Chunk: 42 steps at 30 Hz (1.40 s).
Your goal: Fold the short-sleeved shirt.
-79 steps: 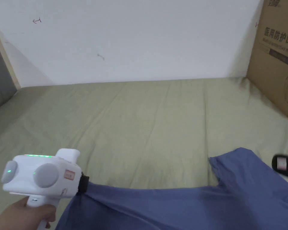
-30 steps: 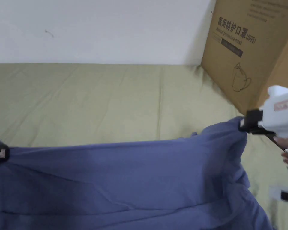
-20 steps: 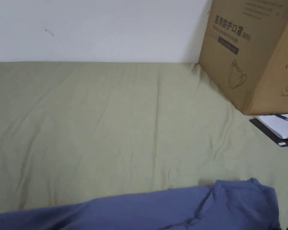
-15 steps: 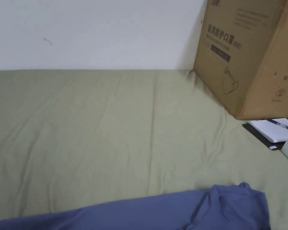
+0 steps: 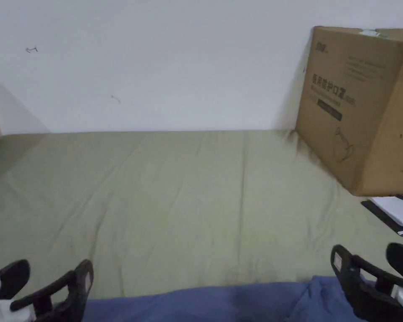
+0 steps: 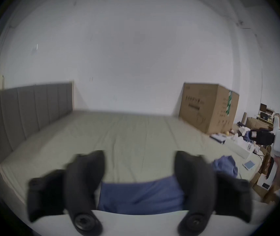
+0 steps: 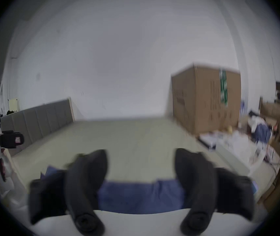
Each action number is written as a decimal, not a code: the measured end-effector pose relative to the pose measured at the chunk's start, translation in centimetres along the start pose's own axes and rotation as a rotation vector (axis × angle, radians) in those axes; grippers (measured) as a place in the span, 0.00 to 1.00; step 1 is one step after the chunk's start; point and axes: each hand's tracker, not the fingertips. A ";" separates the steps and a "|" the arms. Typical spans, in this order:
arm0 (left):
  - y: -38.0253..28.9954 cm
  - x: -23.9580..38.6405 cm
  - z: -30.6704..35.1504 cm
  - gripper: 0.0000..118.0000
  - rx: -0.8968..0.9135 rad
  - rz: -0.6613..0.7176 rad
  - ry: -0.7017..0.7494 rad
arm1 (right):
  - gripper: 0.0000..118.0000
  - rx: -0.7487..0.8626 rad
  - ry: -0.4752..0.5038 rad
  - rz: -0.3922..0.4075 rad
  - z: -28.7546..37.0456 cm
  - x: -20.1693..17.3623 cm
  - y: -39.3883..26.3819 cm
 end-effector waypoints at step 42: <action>-17.4 -21.4 -18.7 1.00 -0.867 1.217 -0.842 | 0.03 -0.296 0.322 0.031 -0.7 -12.7 0.1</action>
